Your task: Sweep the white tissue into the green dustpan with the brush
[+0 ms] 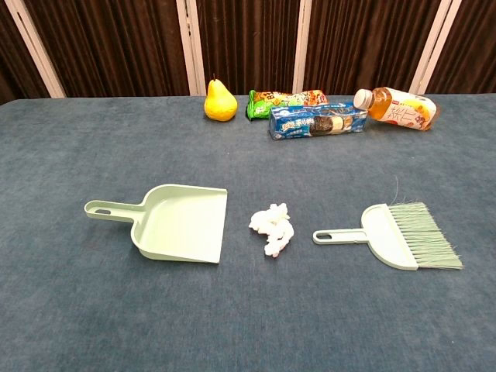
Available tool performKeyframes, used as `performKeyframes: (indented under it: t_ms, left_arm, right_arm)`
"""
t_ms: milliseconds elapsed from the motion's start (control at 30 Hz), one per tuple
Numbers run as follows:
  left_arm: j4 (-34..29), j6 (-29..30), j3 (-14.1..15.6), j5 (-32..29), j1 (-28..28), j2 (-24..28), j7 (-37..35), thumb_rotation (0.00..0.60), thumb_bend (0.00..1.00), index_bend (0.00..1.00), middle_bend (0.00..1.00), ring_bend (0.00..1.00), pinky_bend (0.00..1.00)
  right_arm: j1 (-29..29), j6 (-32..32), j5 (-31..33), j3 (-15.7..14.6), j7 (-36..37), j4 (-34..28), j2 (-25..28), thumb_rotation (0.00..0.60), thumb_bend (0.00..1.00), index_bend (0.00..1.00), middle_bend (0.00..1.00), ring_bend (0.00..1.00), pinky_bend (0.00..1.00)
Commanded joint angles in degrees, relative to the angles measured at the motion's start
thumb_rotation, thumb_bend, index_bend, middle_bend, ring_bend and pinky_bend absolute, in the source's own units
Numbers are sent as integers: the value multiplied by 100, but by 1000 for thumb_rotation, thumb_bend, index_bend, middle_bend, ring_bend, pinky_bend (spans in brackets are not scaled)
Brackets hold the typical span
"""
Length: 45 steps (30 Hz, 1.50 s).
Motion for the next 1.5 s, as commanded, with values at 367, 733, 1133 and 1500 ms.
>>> performKeyframes:
  t_ms: [367,733,1133,1500]
  left_arm:
    - [-25,-34,-12,-40,-11,6,30,600,0,0,0,0,0]
    - [-63,-32,-9,-62,0,31,29,600,0,0,0,0,0]
    - [-79,-59,-14,-92,-6,28,88,600,0,0,0,0,0]
    - [-118,-165,-7,-153,-39,49,116,600,0,0,0,0,0]
  right_arm:
    - [6,-96,55,-32,-9,-127,79,600,345,0,0,0,1]
    - [178,-242,130,128,-22,-445,121,600,345,0,35,75,137]
    - [1196,-1375,1069,954,-672,-709,-483,600,345,248,793,858,778]
    - [2259,-2592,2450,1180,-2256,-775,-1617,600,344,435,863,917,795]
